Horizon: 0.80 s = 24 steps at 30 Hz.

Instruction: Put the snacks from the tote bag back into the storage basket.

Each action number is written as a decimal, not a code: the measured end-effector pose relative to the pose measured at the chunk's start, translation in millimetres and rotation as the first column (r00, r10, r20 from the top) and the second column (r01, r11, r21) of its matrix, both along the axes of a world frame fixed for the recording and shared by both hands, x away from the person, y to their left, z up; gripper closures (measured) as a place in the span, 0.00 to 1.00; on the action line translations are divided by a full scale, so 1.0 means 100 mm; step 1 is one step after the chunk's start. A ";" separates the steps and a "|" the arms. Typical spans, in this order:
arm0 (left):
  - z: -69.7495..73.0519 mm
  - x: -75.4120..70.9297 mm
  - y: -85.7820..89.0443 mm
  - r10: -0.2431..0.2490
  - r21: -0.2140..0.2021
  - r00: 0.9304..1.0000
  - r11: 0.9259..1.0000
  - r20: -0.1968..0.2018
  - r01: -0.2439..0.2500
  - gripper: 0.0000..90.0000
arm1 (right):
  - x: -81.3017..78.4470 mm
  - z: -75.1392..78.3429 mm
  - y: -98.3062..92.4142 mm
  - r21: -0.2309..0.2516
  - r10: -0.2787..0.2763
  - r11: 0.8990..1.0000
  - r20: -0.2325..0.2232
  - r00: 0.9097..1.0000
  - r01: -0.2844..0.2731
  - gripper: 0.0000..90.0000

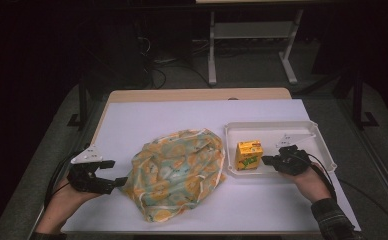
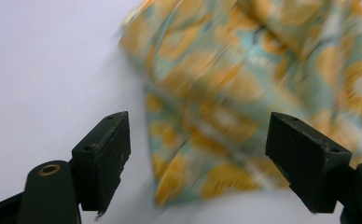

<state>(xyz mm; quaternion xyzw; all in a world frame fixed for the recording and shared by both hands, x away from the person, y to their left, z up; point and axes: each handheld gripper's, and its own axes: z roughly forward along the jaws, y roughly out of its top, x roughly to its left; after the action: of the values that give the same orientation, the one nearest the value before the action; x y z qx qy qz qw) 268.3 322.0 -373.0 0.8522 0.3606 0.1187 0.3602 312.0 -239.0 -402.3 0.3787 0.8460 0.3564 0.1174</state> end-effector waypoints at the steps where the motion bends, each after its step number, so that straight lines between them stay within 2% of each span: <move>1: -0.03 0.00 0.05 0.017 0.010 1.000 1.000 -0.002 -0.017 0.24 | 0.00 -0.01 0.01 -0.003 0.001 1.000 0.003 1.000 -0.001 1.00; 5: -0.11 -0.01 0.22 0.073 0.030 0.997 0.997 -0.012 -0.072 0.24 | -0.01 0.00 0.02 -0.005 0.016 1.000 0.000 1.000 -0.016 1.00; 6: -0.13 -0.01 0.25 0.086 0.024 0.996 0.996 -0.019 -0.085 0.24 | -0.01 0.00 0.02 -0.005 0.022 1.000 0.001 1.000 -0.022 1.00; 14: -0.20 -0.02 0.34 0.111 0.025 0.993 0.994 -0.036 -0.110 0.24 | -0.07 0.00 0.07 -0.013 0.053 0.998 -0.003 0.999 -0.053 1.00; 17: -0.21 -0.02 0.34 0.108 0.027 0.993 0.994 -0.037 -0.107 0.24 | -0.09 0.00 0.08 -0.027 0.044 0.999 -0.005 0.999 -0.045 1.00; 20: -0.23 -0.04 0.33 0.105 0.028 0.993 0.994 -0.045 -0.104 0.24 | -0.12 0.03 0.05 -0.011 0.034 0.999 0.009 0.999 -0.034 0.94; 24: -0.26 -0.05 0.31 0.093 0.031 0.995 0.995 -0.044 -0.091 0.24 | -0.20 0.06 0.02 -0.008 0.011 1.000 0.017 1.000 -0.011 0.74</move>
<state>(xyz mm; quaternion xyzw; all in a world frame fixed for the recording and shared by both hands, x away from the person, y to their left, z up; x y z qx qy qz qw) 263.4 352.9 -399.1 0.8422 0.4058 0.1208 0.3338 291.8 -236.7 -396.1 0.3707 0.8484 0.3569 0.1239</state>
